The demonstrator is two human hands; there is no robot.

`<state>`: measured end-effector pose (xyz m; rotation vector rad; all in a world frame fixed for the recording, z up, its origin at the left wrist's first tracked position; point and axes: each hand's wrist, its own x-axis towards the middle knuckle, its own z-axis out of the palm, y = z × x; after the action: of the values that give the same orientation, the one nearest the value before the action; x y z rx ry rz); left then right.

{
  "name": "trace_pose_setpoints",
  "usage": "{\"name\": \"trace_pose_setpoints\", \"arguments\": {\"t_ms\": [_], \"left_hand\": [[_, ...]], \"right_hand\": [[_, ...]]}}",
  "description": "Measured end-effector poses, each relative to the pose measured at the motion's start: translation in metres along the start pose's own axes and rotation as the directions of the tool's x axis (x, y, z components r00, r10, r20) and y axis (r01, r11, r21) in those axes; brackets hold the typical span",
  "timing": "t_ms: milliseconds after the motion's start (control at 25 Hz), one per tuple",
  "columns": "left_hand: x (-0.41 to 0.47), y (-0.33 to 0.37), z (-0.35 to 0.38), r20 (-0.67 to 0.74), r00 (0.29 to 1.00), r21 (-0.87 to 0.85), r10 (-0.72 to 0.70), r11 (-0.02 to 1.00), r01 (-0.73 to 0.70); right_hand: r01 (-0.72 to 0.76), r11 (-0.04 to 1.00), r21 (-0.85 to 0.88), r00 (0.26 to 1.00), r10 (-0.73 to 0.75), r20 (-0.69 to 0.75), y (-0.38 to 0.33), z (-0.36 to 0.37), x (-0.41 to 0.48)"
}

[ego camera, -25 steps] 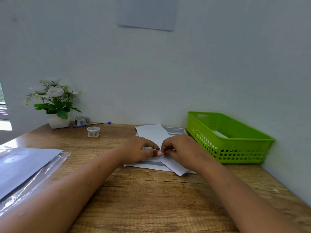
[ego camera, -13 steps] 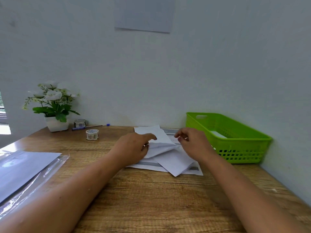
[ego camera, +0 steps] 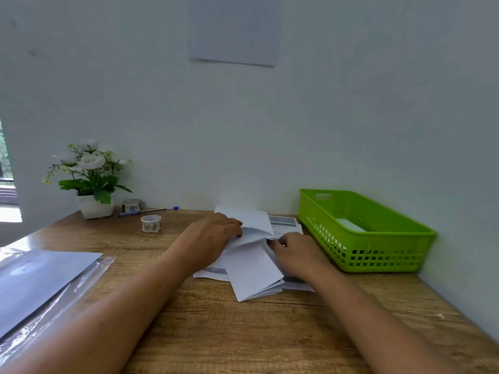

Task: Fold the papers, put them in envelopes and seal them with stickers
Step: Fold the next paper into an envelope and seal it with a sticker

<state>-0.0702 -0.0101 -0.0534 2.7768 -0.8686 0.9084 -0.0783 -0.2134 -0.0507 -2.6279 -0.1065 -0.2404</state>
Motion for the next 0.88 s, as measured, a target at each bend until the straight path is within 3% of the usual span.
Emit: {"name": "trace_pose_setpoints", "arguments": {"t_ms": [280, 360, 440, 520, 720, 880], "left_hand": [[-0.001, 0.014, 0.014, 0.018, 0.996, -0.098, -0.090, 0.991, 0.092], [-0.001, 0.013, 0.014, 0.015, 0.995, -0.077, -0.095, 0.992, 0.096], [-0.001, 0.009, 0.014, 0.006, 0.993, -0.072, -0.117, 0.990, 0.118], [-0.001, 0.006, 0.014, 0.001, 0.991, -0.073, -0.137, 0.988, 0.137], [0.000, 0.006, 0.011, -0.017, 0.988, -0.068, -0.151, 0.986, 0.150], [0.001, 0.010, 0.004, -0.028, 0.981, -0.059, -0.192, 0.980, 0.190]], "right_hand": [[-0.039, 0.997, 0.067, 0.993, 0.031, 0.113, -0.017, 0.014, -0.006], [-0.112, 0.968, 0.223, 0.982, 0.074, 0.174, -0.017, 0.013, -0.004], [-0.224, 0.866, 0.446, 0.959, 0.115, 0.260, -0.012, 0.005, 0.000], [-0.259, 0.801, 0.539, 0.959, 0.147, 0.242, 0.000, -0.009, 0.005], [-0.145, 0.581, 0.801, 0.971, 0.240, 0.001, 0.013, -0.047, 0.006], [-0.091, 0.398, 0.913, 0.989, 0.141, 0.037, -0.004, -0.049, -0.002]]}}
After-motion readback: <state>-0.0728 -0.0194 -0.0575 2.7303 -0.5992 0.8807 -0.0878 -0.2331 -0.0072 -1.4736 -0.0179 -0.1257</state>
